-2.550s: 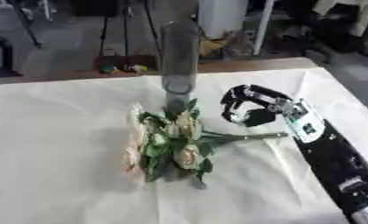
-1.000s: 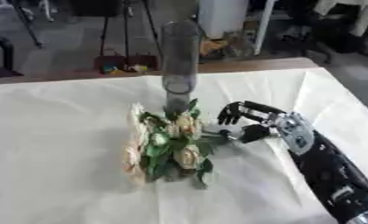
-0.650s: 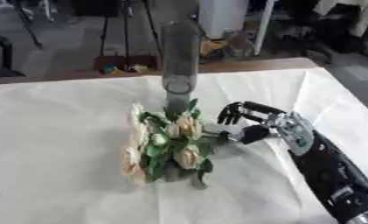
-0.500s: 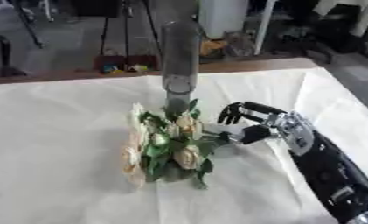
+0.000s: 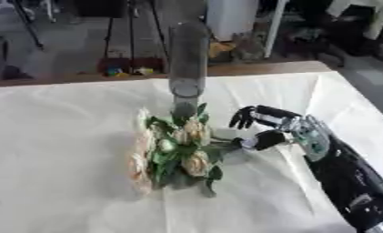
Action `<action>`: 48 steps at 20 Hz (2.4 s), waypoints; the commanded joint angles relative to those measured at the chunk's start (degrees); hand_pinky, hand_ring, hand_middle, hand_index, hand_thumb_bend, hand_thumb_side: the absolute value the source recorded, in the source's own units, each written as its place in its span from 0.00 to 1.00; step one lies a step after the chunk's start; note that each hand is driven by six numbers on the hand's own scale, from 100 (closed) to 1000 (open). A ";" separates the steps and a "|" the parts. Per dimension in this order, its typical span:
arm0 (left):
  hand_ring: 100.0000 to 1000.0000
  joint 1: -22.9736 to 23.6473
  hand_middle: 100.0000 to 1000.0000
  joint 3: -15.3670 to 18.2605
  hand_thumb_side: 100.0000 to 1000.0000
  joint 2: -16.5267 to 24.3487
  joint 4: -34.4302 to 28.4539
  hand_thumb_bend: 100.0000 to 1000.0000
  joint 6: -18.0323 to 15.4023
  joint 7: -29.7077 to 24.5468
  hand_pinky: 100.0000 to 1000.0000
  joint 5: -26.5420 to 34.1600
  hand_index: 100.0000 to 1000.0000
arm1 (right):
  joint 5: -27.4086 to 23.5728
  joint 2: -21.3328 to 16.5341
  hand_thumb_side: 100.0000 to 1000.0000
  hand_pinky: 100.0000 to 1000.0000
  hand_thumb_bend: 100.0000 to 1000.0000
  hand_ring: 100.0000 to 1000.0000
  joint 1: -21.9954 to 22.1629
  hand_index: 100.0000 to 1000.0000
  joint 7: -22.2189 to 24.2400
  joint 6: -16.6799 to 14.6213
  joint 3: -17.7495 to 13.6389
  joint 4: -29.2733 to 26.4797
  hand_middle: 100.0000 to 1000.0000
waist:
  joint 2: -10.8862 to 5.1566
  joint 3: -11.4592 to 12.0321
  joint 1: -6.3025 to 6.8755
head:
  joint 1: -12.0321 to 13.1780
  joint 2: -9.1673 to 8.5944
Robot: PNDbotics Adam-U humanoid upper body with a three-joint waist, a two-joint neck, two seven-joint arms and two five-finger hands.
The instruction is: Arrange flowers into the vase.
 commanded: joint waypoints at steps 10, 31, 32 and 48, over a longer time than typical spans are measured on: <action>0.36 -0.30 0.24 0.27 0.98 0.60 -0.52 0.61 -0.10 -0.23 0.51 -0.10 0.55 | -0.98 -1.80 0.37 0.68 0.25 0.70 -0.78 0.76 7.43 -6.05 0.51 -0.44 0.75 | -0.64 0.16 0.13 | 0.08 -0.53; 0.36 0.01 0.24 0.45 0.98 0.74 -0.22 0.61 -0.17 -0.25 0.50 -0.25 0.55 | -4.66 -3.94 0.37 0.68 0.26 0.70 0.33 0.77 11.14 -7.24 2.63 -0.89 0.75 | -0.85 -0.11 -0.10 | 0.09 -0.04; 0.36 0.00 0.24 0.44 0.98 0.74 -0.22 0.61 -0.18 -0.28 0.50 -0.25 0.55 | -4.79 -3.87 0.38 0.68 0.25 0.70 0.37 0.77 11.34 -7.25 2.72 -0.80 0.75 | -0.84 -0.10 -0.10 | 0.09 -0.05; 0.36 0.08 0.24 0.49 0.99 0.70 -0.16 0.60 -0.24 -0.38 0.50 -0.36 0.55 | -3.66 -3.64 0.38 0.68 0.25 0.69 1.28 0.77 12.09 -7.60 3.10 1.75 0.73 | -0.77 -0.10 -0.04 | -0.05 -0.01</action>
